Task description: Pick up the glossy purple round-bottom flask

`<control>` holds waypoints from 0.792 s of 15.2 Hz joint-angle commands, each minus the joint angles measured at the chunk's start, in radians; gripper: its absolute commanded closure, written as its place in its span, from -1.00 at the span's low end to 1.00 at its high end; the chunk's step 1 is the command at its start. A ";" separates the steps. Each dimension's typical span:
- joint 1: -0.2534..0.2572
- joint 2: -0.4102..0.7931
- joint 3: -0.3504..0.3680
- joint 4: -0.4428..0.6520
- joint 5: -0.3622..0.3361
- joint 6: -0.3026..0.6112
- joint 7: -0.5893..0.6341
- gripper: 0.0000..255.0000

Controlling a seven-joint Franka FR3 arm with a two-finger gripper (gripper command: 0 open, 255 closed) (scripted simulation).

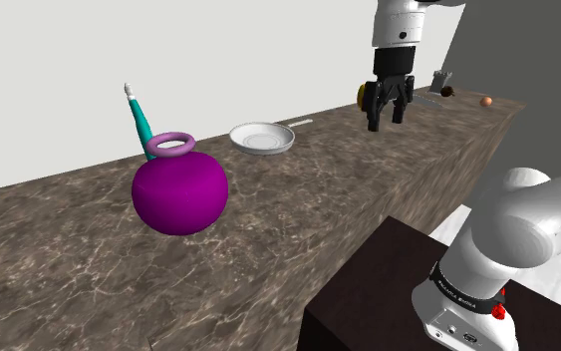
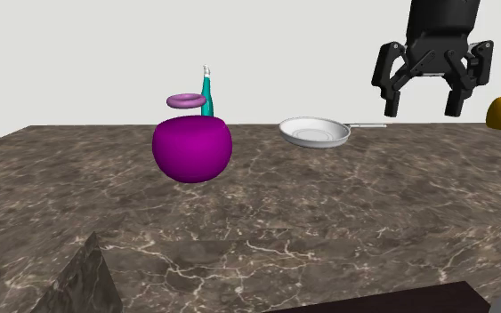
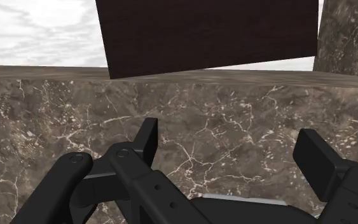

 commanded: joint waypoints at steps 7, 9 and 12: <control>0.036 0.122 0.120 0.080 0.090 0.052 0.151 -1.00; 0.045 0.170 0.157 0.116 0.112 0.069 0.200 -1.00; 0.057 0.249 0.212 0.180 0.136 0.093 0.274 -1.00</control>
